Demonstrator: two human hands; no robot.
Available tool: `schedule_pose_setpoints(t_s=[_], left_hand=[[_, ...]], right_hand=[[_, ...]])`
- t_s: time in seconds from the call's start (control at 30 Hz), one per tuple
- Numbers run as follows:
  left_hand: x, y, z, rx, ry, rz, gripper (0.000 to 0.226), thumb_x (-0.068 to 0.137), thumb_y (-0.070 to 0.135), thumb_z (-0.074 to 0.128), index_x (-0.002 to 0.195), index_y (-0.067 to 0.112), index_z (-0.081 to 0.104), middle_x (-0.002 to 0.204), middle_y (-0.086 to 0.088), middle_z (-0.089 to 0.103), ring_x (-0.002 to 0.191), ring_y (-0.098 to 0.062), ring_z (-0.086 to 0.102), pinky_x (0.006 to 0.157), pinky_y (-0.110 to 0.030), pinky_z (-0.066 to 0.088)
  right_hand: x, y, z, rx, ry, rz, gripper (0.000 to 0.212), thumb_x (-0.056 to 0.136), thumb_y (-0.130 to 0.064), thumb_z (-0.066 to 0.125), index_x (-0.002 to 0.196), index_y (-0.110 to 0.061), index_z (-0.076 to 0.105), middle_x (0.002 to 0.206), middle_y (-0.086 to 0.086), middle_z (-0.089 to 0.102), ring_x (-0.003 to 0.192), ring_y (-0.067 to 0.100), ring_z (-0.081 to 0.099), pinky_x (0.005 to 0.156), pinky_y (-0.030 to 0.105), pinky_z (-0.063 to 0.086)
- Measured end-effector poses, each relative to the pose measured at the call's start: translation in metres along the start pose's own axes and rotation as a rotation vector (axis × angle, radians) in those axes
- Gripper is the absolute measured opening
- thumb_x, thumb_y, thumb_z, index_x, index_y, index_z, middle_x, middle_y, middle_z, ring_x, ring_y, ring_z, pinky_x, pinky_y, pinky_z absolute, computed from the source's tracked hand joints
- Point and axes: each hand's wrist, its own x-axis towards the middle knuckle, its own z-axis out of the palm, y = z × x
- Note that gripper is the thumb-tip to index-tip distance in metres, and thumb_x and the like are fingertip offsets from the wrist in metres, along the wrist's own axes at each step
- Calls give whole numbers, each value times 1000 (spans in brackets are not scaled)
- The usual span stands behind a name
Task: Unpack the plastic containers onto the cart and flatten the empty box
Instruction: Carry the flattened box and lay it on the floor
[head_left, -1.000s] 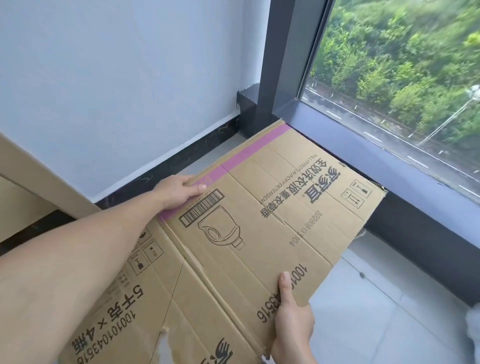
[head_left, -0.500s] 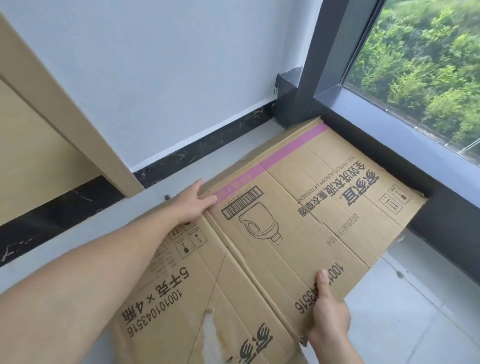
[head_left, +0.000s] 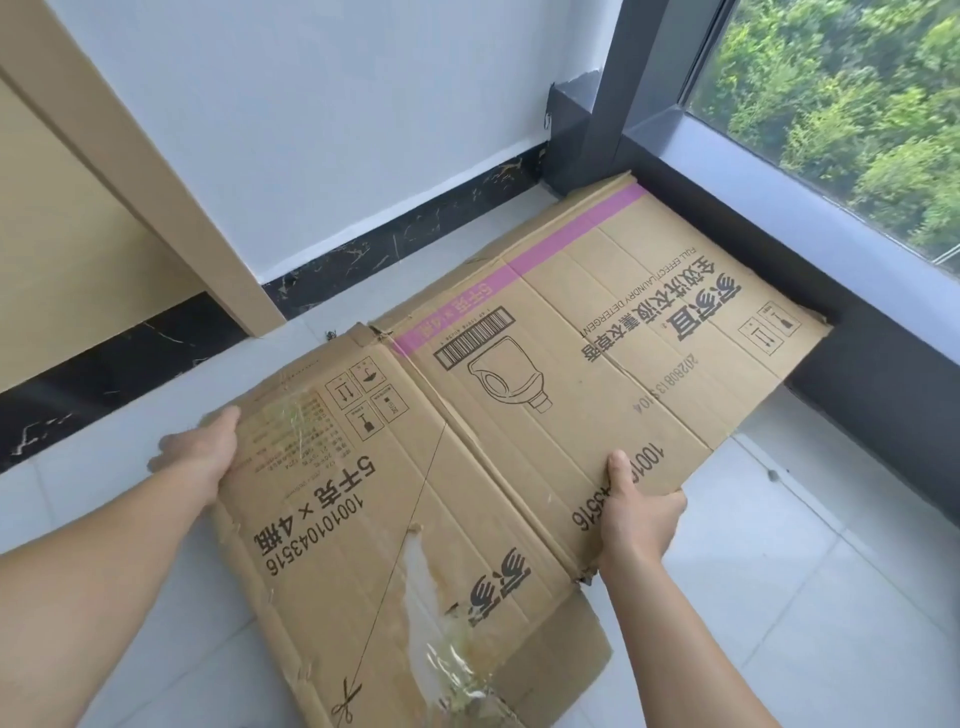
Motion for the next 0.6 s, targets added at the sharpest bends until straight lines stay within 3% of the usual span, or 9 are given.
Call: schedule_pose_setpoints(t_s=[0.1,0.2,0.3,0.47,0.6], left_hand=[[-7,0,-6,-404,-206,-121,48,79,48,70,116,18,65,102,-9,73,88,-32,70,72,-48,56],[-16,9,-14,-622,-281,-93,36,84,33,77,115,19,65,101,-6,74,86,-24,71,67,-41,57],[-29,13,-21,-607,-149,23,41,84,39,78,111,15,58,93,-5,68,79,-23,66,76,-38,54],[-30,0,-14,-621,-43,169,44,91,45,69,116,10,60,105,-8,64,93,-30,61,83,-43,51],[-20,-13,-7,-634,-159,109,35,91,36,70,118,14,61,104,-8,67,93,-29,64,85,-46,53]], right_hand=[[1,1,-2,0,-8,7,85,86,-50,71,150,-11,30,143,7,51,129,31,51,106,43,41],[3,5,-5,-9,4,8,83,87,-52,69,148,-10,33,141,7,53,127,31,52,105,44,43],[1,10,-6,-20,43,10,80,87,-50,69,146,-8,36,139,9,55,125,32,54,104,44,44],[-7,19,-6,-2,79,34,77,88,-48,68,144,-6,36,138,11,56,123,33,55,102,45,45],[-5,18,-10,-18,77,31,77,88,-49,68,145,-9,34,137,7,56,120,33,56,94,43,44]])
